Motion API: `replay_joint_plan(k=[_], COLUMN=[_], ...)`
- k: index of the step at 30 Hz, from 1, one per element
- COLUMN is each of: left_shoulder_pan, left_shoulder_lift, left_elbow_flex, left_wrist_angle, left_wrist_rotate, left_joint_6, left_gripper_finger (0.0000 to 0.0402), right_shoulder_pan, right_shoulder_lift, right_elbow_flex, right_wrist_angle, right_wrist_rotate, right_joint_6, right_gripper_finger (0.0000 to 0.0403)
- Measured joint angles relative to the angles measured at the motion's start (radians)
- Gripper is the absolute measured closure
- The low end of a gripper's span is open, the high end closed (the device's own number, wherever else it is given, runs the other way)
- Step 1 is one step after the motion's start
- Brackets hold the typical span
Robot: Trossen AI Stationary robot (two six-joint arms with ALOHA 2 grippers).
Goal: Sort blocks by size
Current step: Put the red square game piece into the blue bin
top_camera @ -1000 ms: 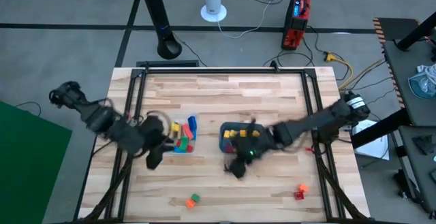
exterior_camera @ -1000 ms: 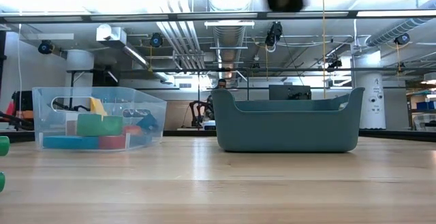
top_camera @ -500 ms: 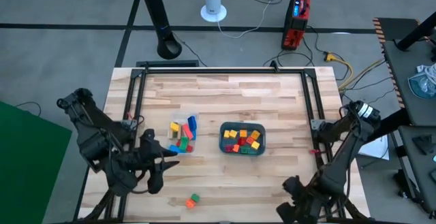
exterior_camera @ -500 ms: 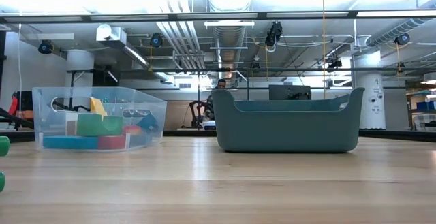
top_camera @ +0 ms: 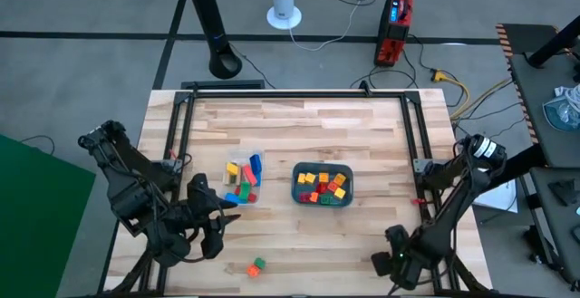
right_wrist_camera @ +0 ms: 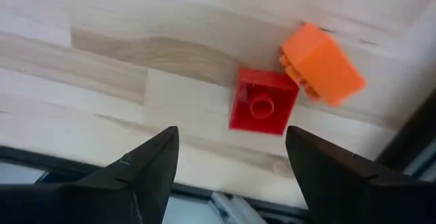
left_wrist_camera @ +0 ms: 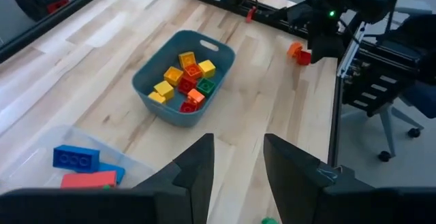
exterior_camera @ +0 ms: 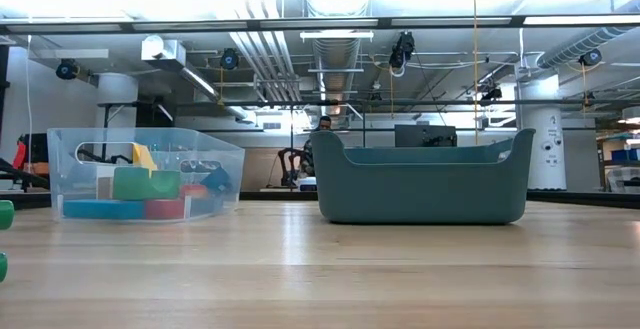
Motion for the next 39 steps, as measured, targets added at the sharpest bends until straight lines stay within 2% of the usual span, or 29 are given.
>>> replay_joint_plan(k=[5,9,21,24,28,31,35,39], left_shoulder_pan=[0.0,0.0,0.0,0.0,0.0,0.0,0.0,0.0], left_shoulder_lift=[0.0,0.0,0.0,0.0,0.0,0.0,0.0,0.0], left_elbow_flex=[-0.001,-0.001,-0.002,-0.002,-0.002,-0.002,-0.002,-0.002], left_wrist_angle=[0.0,0.0,0.0,0.0,-0.001,-0.001,-0.002,-0.006], left_wrist_rotate=[0.0,0.0,0.0,-0.004,-0.01,-0.01,-0.018,-0.034], left_joint_6=[-0.004,-0.004,-0.004,0.002,0.003,0.003,0.004,0.012], left_gripper_finger=[0.0287,0.0287,0.0287,0.0287,0.0287,0.0287,0.0287,0.0287], right_shoulder_pan=[-0.001,-0.001,-0.001,-0.001,-0.002,-0.005,-0.044,-0.155], right_shoulder_lift=[0.001,0.014,0.027,0.039,0.056,0.048,0.006,-0.011], right_elbow_flex=[-0.084,-0.108,-0.063,-0.066,-0.062,-0.03,0.047,0.111], right_wrist_angle=[0.124,0.137,0.136,0.128,0.128,0.133,0.142,0.137], right_wrist_rotate=[0.0,0.0,0.003,0.003,0.009,0.096,0.364,0.63], right_joint_6=[0.007,0.002,-0.073,-0.078,-0.098,-0.097,-0.171,-0.37], right_gripper_finger=[0.0152,0.0154,0.0161,0.0176,0.0218,0.0262,0.032,0.0327])
